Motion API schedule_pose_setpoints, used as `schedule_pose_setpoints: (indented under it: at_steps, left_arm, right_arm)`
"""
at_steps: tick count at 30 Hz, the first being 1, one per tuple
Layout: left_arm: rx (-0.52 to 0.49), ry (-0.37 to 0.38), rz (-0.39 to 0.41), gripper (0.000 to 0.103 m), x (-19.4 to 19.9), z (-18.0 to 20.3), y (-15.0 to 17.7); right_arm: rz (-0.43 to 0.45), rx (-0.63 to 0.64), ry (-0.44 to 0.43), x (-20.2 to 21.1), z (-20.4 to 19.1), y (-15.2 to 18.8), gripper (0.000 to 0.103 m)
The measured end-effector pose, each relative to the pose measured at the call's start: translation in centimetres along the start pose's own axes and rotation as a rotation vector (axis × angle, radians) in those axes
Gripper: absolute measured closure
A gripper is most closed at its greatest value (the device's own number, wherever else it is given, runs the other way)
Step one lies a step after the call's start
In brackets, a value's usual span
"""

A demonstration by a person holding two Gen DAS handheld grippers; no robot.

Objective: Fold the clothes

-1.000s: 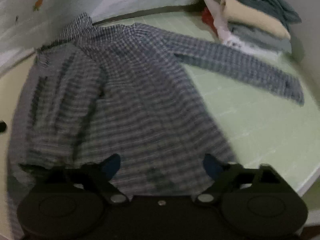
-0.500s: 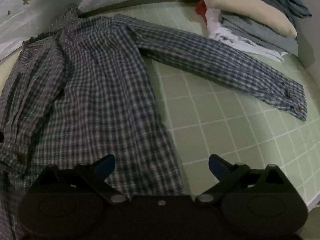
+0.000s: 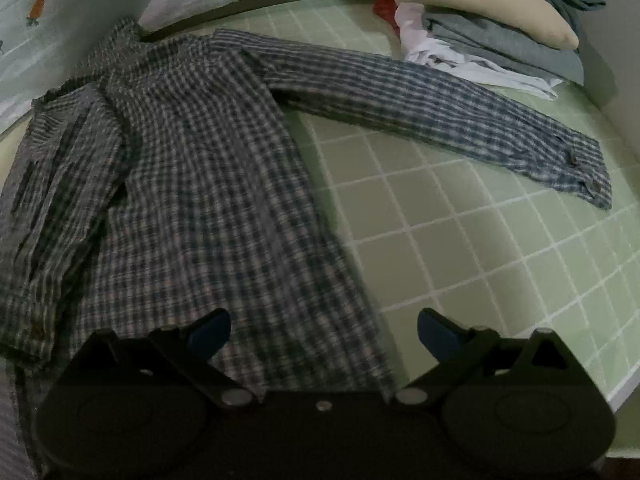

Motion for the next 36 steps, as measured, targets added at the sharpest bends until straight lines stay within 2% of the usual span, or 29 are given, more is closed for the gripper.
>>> schedule_pose_setpoints:
  at_steps: [2,6,8,11,14,17,18,19,20,21,22,25,29,31,36]
  left_arm:
    - [0.027,0.052,0.009,0.100,1.5,-0.3,0.1]
    - [0.059,0.076,0.020,0.100,4.5,-1.8,1.1]
    - [0.080,0.061,0.016,0.100,5.2,-3.2,1.8]
    - [0.101,-0.002,-0.013,0.100,5.1,-5.7,2.9]
    - [0.110,-0.043,-0.075,0.100,3.7,-8.1,4.1]
    - [0.084,-0.102,-0.134,0.098,2.0,-8.7,5.1]
    - [0.076,-0.112,-0.148,0.092,1.8,-8.7,5.1]
    - [0.070,-0.116,-0.152,0.078,1.8,-8.5,5.1]
    - [0.066,-0.112,-0.141,0.070,1.9,-8.3,5.0]
    - [0.061,-0.109,-0.127,0.055,2.1,-8.0,4.8]
    - [0.056,-0.109,-0.110,0.044,2.2,-7.7,4.7]
    - [0.036,-0.115,-0.062,0.031,2.7,-6.6,4.2]
    - [0.003,-0.120,-0.031,0.019,2.9,-4.8,3.9]
    - [-0.015,-0.125,-0.031,0.010,2.8,-3.7,3.7]
    - [-0.058,-0.160,-0.004,0.005,2.2,-0.7,3.3]
  right_arm:
    - [0.009,-0.003,0.003,0.5,-0.8,0.4,0.002]
    - [0.031,0.012,0.010,1.4,-2.5,1.4,0.002]
    - [0.025,0.020,0.008,1.7,-3.4,2.0,0.002]
    - [0.024,0.026,0.008,2.2,-4.5,2.9,0.002]
    - [0.032,0.028,0.013,2.6,-5.1,3.7,0.002]
    - [0.049,0.030,0.017,3.0,-5.2,4.4,0.002]
    - [0.055,0.030,0.018,3.2,-5.2,4.6,0.000]
    - [0.060,0.031,0.019,3.3,-5.2,4.9,0.000]
    - [0.066,0.031,0.020,3.4,-5.3,5.1,0.000]
    - [0.072,0.032,0.022,3.6,-5.3,5.3,0.000]
    - [0.087,0.033,0.012,3.8,-5.2,5.4,0.000]
    - [0.178,0.045,-0.006,4.8,-4.6,5.7,0.000]
    - [0.118,0.048,0.017,4.9,-3.9,4.7,0.000]
    - [0.120,0.053,0.038,5.0,-3.4,4.3,0.000]
    - [0.169,0.068,0.005,5.2,-1.3,2.7,0.000]
Point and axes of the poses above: each gripper's, at about its wrist camera, not at the fingertips, and x roughly against the way its jaws point, z to its right, y to its underside, the point moved 1 cm from there along -x, roughly the way its jaws point, and after that the axes turned 4 degrees about y, right-handed, at the moved point
